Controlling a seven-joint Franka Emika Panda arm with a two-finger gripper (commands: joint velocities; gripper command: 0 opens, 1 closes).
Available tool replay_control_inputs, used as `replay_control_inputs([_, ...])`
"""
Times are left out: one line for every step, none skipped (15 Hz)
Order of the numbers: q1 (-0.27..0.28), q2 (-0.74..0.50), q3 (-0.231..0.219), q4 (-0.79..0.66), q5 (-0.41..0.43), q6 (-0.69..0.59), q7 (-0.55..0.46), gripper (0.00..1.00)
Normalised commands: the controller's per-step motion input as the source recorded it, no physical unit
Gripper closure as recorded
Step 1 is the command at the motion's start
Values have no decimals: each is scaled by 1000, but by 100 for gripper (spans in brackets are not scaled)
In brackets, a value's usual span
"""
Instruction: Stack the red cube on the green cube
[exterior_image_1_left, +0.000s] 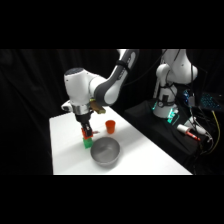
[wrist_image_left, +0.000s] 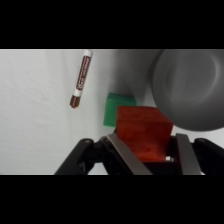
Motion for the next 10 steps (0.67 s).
replay_control_inputs([-34,207,-29,292,45,34,-177,75])
replay_control_inputs([-35,199,-28,283,46,34,-174,75])
replay_control_inputs([-42,198,-23,277,56,33,-177,75])
replay_control_inputs([-43,191,-19,267,62,30,-177,75])
replay_control_inputs([-41,188,-18,257,64,28,-176,75])
replay_control_inputs([-38,185,-18,248,64,21,-177,75])
replay_control_inputs([-48,174,-3,236,86,17,-194,75])
replay_control_inputs([-46,166,-3,223,89,17,-190,75])
replay_control_inputs([-44,151,0,209,94,17,-189,75])
replay_control_inputs([-43,139,6,198,102,15,-192,75])
